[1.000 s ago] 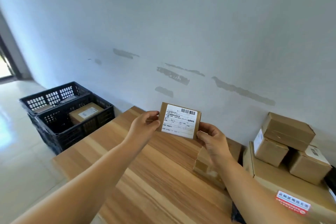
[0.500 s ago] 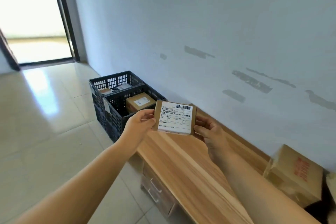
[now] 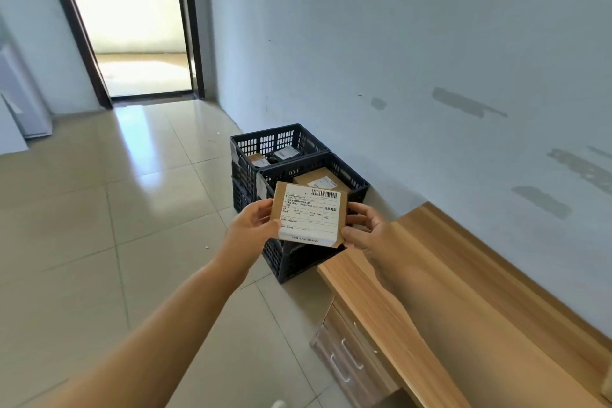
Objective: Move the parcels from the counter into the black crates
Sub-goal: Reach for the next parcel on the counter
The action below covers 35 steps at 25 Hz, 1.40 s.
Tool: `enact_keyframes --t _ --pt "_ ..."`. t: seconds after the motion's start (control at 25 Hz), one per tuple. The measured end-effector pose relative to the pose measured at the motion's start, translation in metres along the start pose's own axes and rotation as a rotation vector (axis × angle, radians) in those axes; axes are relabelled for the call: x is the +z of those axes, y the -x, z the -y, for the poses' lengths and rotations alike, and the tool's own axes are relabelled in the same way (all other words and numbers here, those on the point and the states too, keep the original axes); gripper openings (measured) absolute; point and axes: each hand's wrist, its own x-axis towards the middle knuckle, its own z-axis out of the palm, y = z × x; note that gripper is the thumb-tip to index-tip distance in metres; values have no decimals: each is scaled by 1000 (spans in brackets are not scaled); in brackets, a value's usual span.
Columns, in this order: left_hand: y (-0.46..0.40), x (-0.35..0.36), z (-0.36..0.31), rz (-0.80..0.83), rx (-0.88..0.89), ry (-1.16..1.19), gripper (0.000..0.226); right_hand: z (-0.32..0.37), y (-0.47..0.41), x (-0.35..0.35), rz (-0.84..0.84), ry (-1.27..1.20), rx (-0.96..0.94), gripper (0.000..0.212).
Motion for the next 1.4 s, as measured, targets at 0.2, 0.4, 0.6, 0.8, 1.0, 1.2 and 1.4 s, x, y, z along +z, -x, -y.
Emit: enact_keyframes --t 0.2,0.4,0.6,0.8,1.0,1.2,1.4 --pt "-65 -41 3 -55 -19 -63 34 -2 -81 38 148 81 -3 67" --pt "-158 -86 -14 -122 -38 -96 30 7 -186 87 340 191 -48 91" --pt "-259 -121 -32 -192 -73 -117 29 33 -289 128 414 220 -111 87" --pt "-329 -145 -26 -206 -168 -113 29 31 -360 157 423 248 -94 81" --pt "-419 -168 -11 -168 -251 -132 27 13 -432 175 352 261 -48 89" --pt "-522 -205 -21 -68 -275 -112 20 25 -515 209 236 308 -7 90" --pt "-629 -254 -34 7 -312 -135 18 44 -601 262 157 307 23 80"
